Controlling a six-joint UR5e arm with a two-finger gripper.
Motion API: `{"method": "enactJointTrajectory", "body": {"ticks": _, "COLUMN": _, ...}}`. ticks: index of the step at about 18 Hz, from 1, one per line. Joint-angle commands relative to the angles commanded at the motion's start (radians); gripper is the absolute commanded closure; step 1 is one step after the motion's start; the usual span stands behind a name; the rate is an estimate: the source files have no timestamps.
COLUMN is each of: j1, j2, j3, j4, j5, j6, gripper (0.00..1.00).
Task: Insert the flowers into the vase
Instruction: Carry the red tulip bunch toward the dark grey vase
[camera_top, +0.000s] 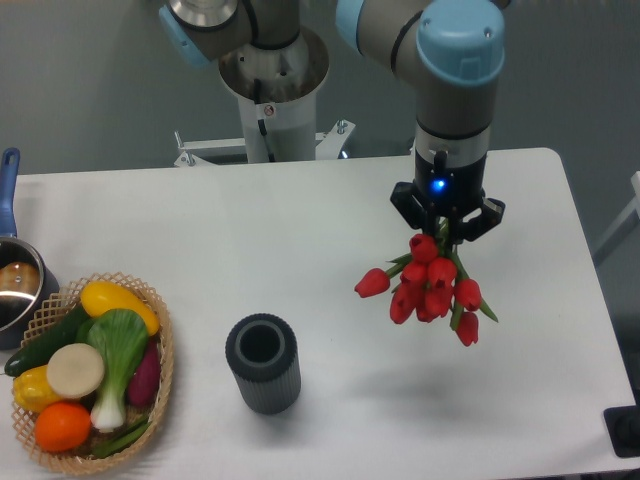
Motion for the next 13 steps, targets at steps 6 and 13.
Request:
{"method": "enactJointTrajectory", "body": {"ticks": 6, "j1": -0.005, "j2": 0.017, "j3": 0.032, "j4": 0.050, "j5": -0.134, "j6": -0.034, "gripper": 1.00}}
{"method": "enactJointTrajectory", "body": {"ticks": 13, "j1": -0.017, "j2": -0.023, "j3": 0.032, "j4": 0.357, "j5": -0.310, "j6": -0.227, "gripper": 1.00}}
